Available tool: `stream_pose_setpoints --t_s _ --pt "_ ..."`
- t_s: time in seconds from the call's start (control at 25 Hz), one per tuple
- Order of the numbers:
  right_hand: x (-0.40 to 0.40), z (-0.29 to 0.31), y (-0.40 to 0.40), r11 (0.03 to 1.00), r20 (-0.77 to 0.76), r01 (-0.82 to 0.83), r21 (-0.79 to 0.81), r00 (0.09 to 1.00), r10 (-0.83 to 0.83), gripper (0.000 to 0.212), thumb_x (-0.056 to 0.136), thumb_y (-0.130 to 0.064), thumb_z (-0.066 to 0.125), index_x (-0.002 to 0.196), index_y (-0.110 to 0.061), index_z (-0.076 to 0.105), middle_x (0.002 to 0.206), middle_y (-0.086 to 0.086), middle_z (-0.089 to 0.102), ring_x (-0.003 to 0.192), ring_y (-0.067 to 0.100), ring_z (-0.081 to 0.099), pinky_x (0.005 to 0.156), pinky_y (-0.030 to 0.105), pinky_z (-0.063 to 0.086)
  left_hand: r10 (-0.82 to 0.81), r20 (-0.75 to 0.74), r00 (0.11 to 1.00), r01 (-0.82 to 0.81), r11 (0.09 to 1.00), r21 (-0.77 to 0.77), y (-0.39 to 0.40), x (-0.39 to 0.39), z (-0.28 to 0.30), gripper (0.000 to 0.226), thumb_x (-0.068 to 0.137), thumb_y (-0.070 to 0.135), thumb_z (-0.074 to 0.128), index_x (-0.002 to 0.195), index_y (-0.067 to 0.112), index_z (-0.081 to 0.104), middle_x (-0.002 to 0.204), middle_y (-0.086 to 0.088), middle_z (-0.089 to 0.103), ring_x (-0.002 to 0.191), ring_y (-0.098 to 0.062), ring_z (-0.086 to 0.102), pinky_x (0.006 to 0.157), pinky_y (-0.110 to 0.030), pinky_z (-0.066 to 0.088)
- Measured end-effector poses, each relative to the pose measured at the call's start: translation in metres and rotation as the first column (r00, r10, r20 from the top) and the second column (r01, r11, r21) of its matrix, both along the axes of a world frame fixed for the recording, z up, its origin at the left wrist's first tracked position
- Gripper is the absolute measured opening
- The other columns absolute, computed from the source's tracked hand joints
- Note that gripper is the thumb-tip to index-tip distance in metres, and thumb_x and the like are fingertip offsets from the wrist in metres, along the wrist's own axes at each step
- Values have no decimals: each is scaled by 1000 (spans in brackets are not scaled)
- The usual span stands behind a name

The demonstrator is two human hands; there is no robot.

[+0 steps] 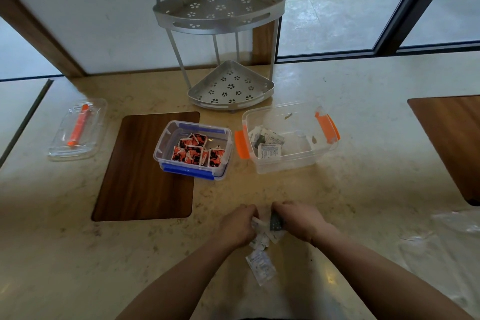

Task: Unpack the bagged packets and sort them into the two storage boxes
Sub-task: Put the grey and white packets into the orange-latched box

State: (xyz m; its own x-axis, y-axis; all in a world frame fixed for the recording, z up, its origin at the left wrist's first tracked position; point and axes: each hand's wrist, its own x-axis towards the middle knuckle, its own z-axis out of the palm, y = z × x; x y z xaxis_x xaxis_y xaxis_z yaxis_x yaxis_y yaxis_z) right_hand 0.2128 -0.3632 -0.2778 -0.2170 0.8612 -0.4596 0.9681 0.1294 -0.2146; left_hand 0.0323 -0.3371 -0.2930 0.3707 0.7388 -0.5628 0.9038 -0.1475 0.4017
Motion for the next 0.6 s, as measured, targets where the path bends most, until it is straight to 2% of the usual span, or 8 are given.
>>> stream_pose_setpoints --t_s 0.08,0.28,0.48,0.6 --pt "6 -1 -1 999 -2 30 22 1000 -30 20 88 -25 51 108 -26 50 102 1 64 90 26 62 66 38 54 -2 21 1000 2 1000 -3 2 0 0 27 77 19 66 102 24 56 108 1 53 91 -21 57 80 -43 54" --pt "16 0 -7 988 -61 157 5 986 -156 23 85 -30 60 107 -26 56 106 0 57 88 23 60 70 39 56 101 114 988 -88 990 -114 5 -3 3 22 74 18 67 95 19 60 98 -3 65 88 -21 63 80 -46 57" --pt "23 7 -14 964 -82 261 -54 961 -265 23 83 -28 65 104 -21 59 102 1 65 92 23 61 74 38 55 173 192 966 -143 977 -159 5 -10 18 29 75 14 70 102 15 59 105 -8 66 93 -23 65 79 -42 59" --pt "26 9 -20 937 -131 339 -88 928 -348 25 79 -24 70 102 -19 62 101 2 67 93 23 62 77 39 54 155 222 963 -105 970 -220 1 -15 25 31 77 13 72 106 15 62 110 -9 65 97 -23 65 83 -41 59"
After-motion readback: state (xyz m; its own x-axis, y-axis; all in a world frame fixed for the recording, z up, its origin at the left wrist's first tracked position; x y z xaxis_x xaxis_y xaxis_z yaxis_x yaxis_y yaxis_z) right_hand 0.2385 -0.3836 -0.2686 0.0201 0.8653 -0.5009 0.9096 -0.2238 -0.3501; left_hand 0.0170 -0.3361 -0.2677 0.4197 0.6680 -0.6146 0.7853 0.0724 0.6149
